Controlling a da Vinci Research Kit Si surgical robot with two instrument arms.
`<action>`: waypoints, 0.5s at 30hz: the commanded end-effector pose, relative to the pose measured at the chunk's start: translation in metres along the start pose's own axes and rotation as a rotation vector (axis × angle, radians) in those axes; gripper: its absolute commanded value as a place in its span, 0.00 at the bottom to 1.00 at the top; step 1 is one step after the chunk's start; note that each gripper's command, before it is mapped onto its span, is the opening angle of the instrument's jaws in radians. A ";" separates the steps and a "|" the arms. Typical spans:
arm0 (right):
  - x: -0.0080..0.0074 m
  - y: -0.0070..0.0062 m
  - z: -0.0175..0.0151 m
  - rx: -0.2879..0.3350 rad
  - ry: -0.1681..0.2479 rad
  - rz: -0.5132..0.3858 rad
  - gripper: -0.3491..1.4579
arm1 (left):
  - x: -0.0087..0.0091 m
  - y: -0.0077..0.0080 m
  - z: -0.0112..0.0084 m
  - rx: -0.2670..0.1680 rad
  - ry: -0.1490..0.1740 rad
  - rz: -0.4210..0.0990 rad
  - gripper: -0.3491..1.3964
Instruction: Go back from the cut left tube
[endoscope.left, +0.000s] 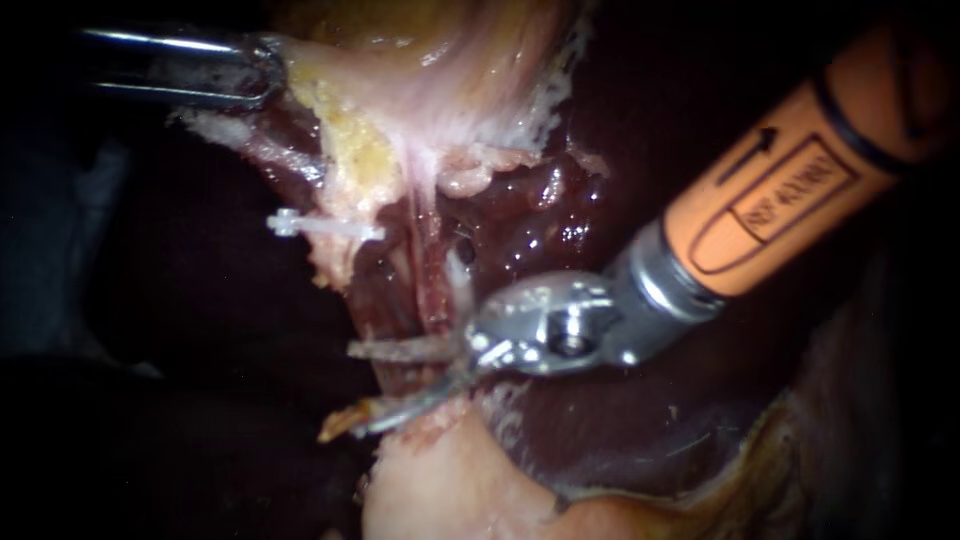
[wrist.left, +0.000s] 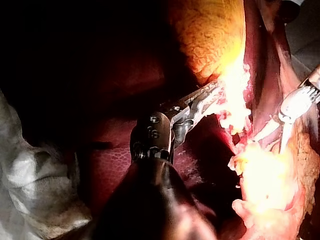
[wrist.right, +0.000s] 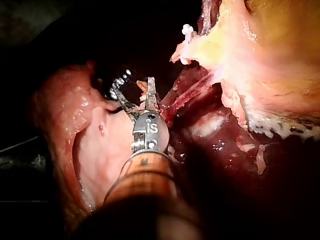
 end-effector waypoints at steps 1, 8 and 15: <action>-0.0002 -0.0002 -0.0008 -0.012 -0.032 -0.012 0.98 | 0.0000 0.0000 0.0000 0.001 0.001 -0.001 0.00; -0.0027 -0.0002 -0.0067 -0.124 -0.176 -0.113 0.99 | 0.0000 0.0000 0.0000 0.001 0.001 -0.001 0.00; -0.0048 0.0007 -0.0108 -0.185 -0.201 -0.136 0.99 | 0.0000 0.0000 0.0000 0.001 0.001 -0.001 0.00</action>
